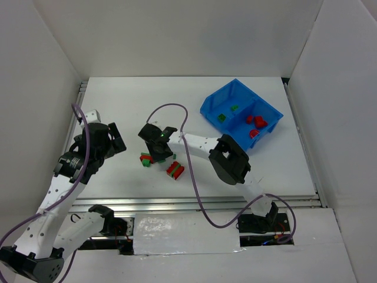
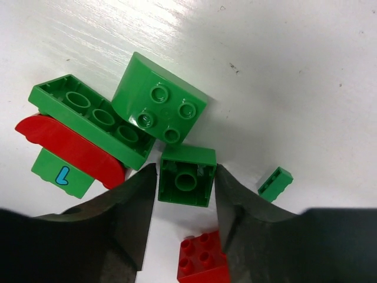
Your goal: Sort the legos into containers by color
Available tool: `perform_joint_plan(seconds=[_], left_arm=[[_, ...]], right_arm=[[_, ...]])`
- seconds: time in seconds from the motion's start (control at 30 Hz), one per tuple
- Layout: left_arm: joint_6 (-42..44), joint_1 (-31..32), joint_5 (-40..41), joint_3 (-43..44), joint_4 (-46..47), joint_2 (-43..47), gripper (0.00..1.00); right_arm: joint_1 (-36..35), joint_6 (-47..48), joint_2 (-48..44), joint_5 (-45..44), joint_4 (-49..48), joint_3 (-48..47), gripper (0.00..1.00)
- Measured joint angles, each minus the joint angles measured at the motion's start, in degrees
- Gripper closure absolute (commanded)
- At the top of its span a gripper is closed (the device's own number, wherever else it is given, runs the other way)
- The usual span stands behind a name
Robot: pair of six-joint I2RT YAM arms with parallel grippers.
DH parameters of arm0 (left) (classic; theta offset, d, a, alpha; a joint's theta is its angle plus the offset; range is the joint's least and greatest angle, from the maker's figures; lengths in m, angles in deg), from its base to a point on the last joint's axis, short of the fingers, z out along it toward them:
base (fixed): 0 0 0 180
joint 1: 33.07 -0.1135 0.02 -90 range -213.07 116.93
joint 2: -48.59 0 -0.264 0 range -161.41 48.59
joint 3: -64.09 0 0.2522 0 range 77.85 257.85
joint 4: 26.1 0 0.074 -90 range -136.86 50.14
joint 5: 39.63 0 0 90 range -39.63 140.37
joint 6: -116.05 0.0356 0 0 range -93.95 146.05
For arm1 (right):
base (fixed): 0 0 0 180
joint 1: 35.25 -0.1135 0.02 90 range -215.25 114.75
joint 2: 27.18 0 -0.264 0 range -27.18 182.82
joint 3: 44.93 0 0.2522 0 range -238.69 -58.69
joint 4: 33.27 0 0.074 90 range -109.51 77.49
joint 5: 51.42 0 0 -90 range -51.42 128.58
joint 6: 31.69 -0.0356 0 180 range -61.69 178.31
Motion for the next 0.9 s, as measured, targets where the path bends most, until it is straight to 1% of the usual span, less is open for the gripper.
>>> perform_joint_plan(seconds=[0.03, 0.07, 0.13, 0.23, 0.3, 0.43, 0.53, 0.6, 0.67, 0.73, 0.8, 0.87, 0.9], left_arm=[[0.00, 0.00, -0.07, 0.00, 0.02, 0.00, 0.01], [0.00, 0.00, -0.11, 0.00, 0.07, 0.00, 0.00], [0.02, 0.00, -0.15, 0.00, 0.20, 0.00, 0.01], [0.02, 0.00, -0.17, 0.00, 0.37, 0.00, 0.00], [0.02, 0.00, -0.22, 0.00, 0.37, 0.00, 0.01], [0.02, 0.00, -0.24, 0.00, 0.37, 0.00, 0.01], [0.04, -0.04, -0.35, 0.00, 0.37, 0.00, 0.00], [0.04, -0.09, -0.37, 0.00, 0.39, -0.02, 0.00], [0.07, -0.13, -0.44, 0.00, 0.42, -0.09, 0.01], [0.20, -0.22, -0.63, 0.00, 0.46, -0.17, 0.01], [0.24, -0.33, -0.94, -0.02, 0.59, -0.33, 0.00], [0.46, -0.39, -1.05, -0.02, 0.81, -0.52, 0.00], [0.81, -0.39, -1.11, -0.02, 0.83, -0.63, 0.01]], right_arm=[[0.00, 0.17, 0.00, -0.13, -0.04, -0.02, 0.53], [0.00, 0.28, 0.02, -0.28, -0.02, -0.02, 0.58], [0.00, 0.74, 0.04, -0.68, -0.02, -0.02, 0.62], [0.00, 0.85, 0.04, -1.18, -0.02, -0.04, 0.79], [0.00, 0.85, 0.00, -2.01, -0.02, -0.02, 0.83], [0.39, 0.83, -2.45, -4.42, -0.81, 1.92, 0.81], [1.86, 0.61, -9.25, -5.22, -1.81, 6.47, 0.80], [4.87, 0.26, -14.36, -5.40, -2.38, 8.50, 0.79], [10.47, -0.39, -19.08, -6.08, -2.97, 8.79, 0.77], [17.46, -0.70, -21.90, -7.39, -3.89, 8.46, 0.75], [24.13, -0.87, -22.40, -8.85, -3.98, 6.91, 0.75], [29.97, -0.87, -20.96, -10.73, -3.26, 4.52, 0.73], [32.13, -0.85, -19.56, -11.50, -2.89, 2.99, 0.70]])
